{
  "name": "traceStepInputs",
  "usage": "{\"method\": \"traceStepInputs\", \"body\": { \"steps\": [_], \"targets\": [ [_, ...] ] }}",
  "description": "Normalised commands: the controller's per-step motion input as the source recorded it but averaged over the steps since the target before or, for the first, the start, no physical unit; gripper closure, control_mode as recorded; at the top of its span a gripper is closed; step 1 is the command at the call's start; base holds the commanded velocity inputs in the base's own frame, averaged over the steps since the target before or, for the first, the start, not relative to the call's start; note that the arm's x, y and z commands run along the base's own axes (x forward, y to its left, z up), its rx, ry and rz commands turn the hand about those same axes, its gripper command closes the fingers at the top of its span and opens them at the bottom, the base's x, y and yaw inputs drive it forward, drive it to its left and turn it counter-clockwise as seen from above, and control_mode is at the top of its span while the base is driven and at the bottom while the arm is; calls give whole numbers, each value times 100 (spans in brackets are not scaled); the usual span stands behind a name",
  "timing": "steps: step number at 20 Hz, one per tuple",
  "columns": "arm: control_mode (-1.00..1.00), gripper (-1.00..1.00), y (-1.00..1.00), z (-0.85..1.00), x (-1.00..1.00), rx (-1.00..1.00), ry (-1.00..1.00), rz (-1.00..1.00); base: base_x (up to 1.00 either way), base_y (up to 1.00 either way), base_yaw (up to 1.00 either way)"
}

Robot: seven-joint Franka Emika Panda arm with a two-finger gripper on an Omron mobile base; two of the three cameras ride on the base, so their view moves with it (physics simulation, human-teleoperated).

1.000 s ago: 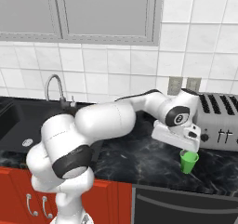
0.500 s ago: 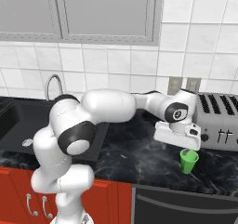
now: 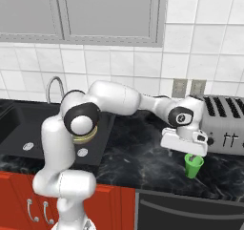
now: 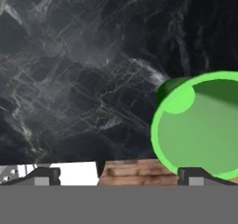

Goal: Remove the mango and tomato from the sink. Then move the bowl and cup from the counter to the sink for washing.

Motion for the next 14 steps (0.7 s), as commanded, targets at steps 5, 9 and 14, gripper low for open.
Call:
{"method": "traceStepInputs", "body": {
  "steps": [5, 9, 14],
  "targets": [
    [-100, -100, -20, -8, 12, 18, 0, 6, 0, 0, 0],
    [-100, -100, -14, -2, 13, 14, -3, 5, 0, 0, 0],
    [-100, -100, -6, 0, 9, 11, -10, 6, 0, 0, 0]
  ]
}}
